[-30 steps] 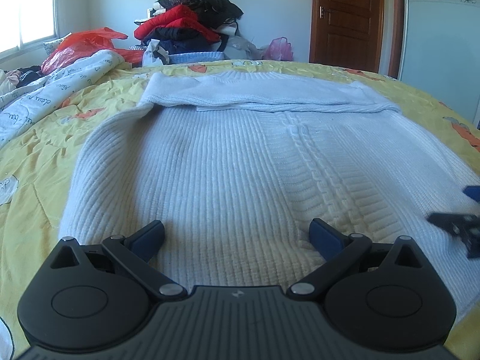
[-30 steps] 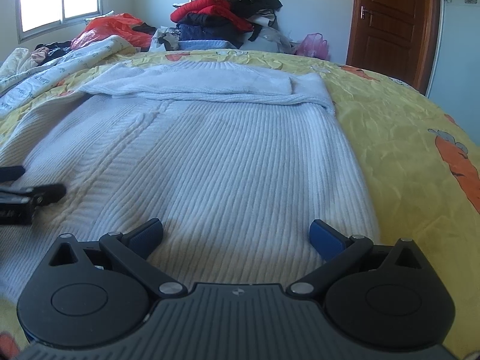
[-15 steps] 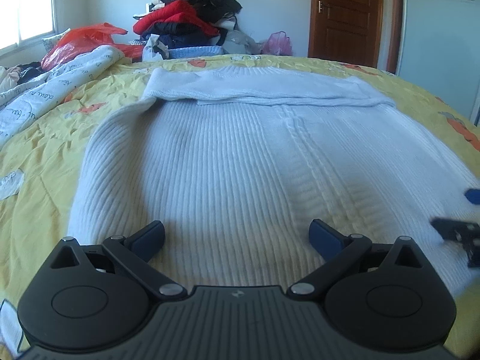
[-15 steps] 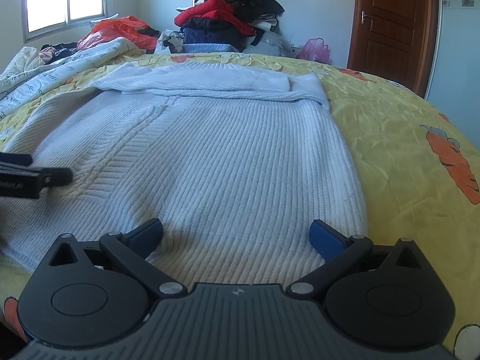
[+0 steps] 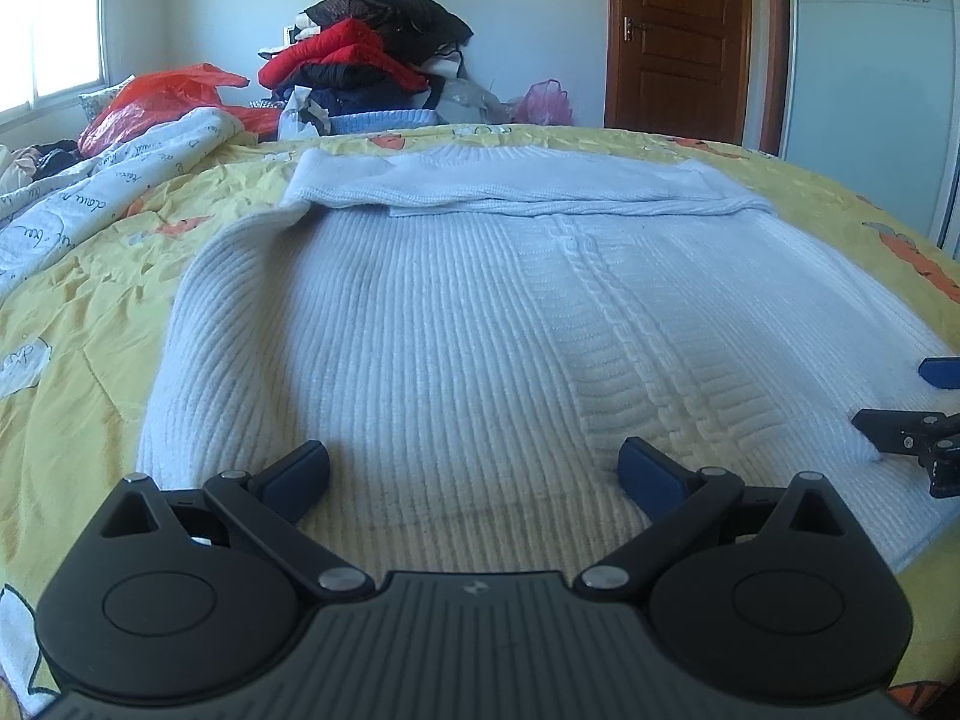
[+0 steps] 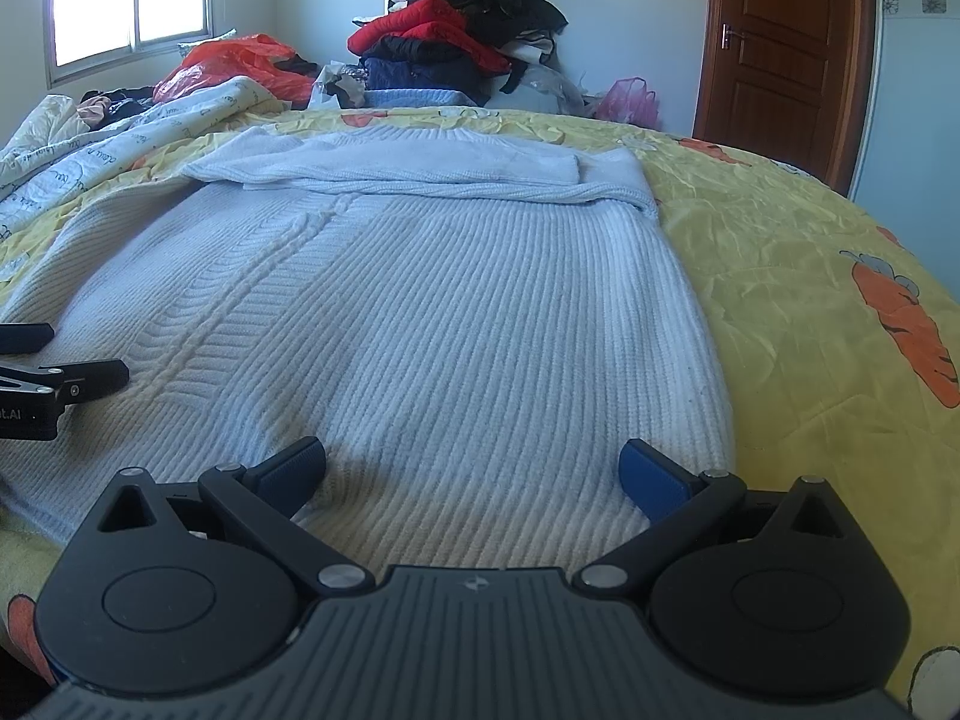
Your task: Fold small clothes
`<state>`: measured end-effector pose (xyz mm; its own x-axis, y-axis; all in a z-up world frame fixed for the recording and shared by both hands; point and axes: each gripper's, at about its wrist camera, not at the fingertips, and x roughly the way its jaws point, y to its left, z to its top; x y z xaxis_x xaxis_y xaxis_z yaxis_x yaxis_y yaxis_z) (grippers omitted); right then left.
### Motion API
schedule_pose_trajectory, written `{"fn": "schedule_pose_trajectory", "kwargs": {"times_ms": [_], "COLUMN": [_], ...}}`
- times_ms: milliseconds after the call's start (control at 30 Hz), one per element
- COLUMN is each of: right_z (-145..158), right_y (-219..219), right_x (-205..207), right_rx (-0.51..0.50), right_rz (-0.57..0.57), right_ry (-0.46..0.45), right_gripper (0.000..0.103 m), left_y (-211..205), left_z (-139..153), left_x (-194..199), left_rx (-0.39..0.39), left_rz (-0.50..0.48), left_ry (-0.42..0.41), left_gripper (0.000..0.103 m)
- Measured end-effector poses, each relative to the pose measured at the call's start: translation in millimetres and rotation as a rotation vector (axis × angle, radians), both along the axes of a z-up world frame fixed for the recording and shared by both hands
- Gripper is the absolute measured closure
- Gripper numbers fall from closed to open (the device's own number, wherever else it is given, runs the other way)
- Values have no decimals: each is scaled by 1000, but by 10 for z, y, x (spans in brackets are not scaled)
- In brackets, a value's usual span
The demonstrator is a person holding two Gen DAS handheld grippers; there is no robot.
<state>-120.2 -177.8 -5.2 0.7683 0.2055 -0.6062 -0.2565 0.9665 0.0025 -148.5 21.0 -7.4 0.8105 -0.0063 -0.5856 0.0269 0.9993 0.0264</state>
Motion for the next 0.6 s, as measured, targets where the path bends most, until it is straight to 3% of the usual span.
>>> {"fn": "schedule_pose_trajectory", "kwargs": {"times_ms": [400, 467, 600], "right_z": [44, 40, 117], "right_y": [-87, -91, -193], "right_x": [-93, -181, -380], "right_rx": [16, -26, -9], "right_rz": [40, 81, 125], "right_ry": [16, 10, 11], "right_gripper": [2, 2, 1], "left_y": [72, 78, 181], "left_z": [71, 78, 209], "left_x": [-179, -263, -421], "left_rx": [-20, -14, -55], "left_rz": [-20, -29, -43], "left_ry": [16, 8, -36], "left_gripper": [0, 0, 0]}}
